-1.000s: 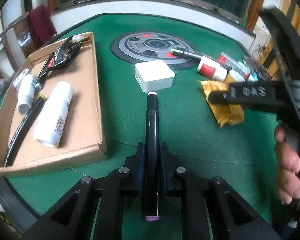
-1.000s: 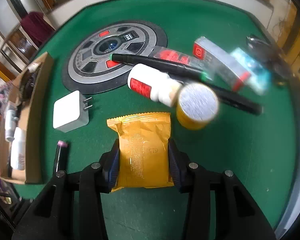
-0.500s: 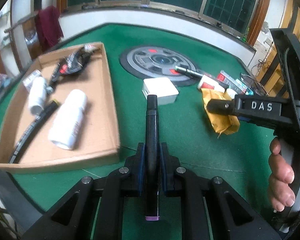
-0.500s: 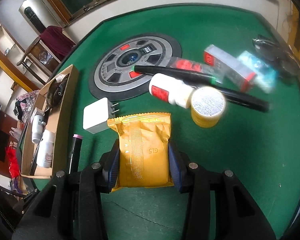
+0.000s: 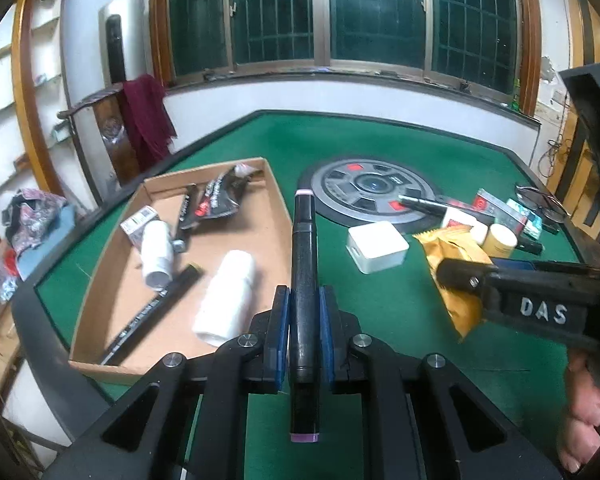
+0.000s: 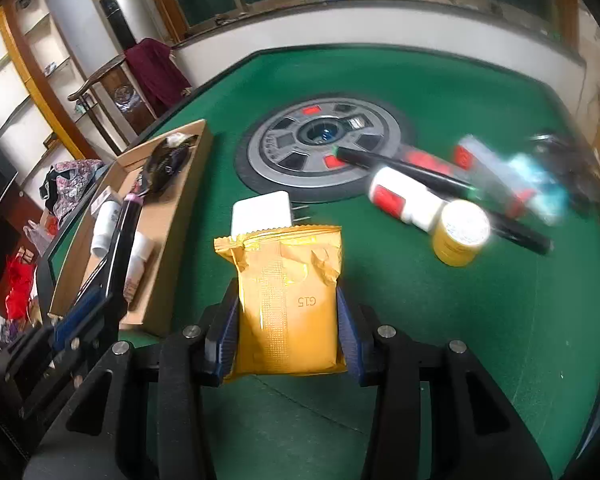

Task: Organize objects
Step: 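Grasp the yellow snack bag with the right tool while the left tool carries the marker toward the tray, then release the marker into the tray with the left tool while the right tool drops the yellow bag there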

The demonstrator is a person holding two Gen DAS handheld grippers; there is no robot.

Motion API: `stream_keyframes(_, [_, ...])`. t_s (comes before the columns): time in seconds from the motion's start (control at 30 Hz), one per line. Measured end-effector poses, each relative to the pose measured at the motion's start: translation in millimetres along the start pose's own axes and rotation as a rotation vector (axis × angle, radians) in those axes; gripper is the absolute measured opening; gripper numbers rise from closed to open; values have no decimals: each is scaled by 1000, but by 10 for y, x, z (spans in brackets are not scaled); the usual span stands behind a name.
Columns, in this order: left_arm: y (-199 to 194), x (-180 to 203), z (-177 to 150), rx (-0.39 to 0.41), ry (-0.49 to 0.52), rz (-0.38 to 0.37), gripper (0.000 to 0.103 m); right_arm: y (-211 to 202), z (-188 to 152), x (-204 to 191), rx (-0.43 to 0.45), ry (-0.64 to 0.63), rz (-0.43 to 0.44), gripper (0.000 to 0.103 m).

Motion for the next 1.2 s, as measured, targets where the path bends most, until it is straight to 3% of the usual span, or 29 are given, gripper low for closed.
stream_keyframes(0.6, [68,-564,84,30,-97,58,12,-16,103,-525,25,-66,47,42])
stream_keyframes(0.87, [264,-1045,78,-15,-223,61,12,60,260,-901,27,-117,78,42])
stream_keyframes(1.2, [551,-1170,20,-84,-283,14,12,570,531,-1302,-53,-163,99,42])
Point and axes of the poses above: each gripper's, at about its wrist camera, not at the fingertips, and y roughly the way its jaws point, x to its right, z to its top, the point moved 8 cm from there along y, roughly the way its jaws point, and after that the axes turned 6 degrees about -y, right-handed, at the moved point
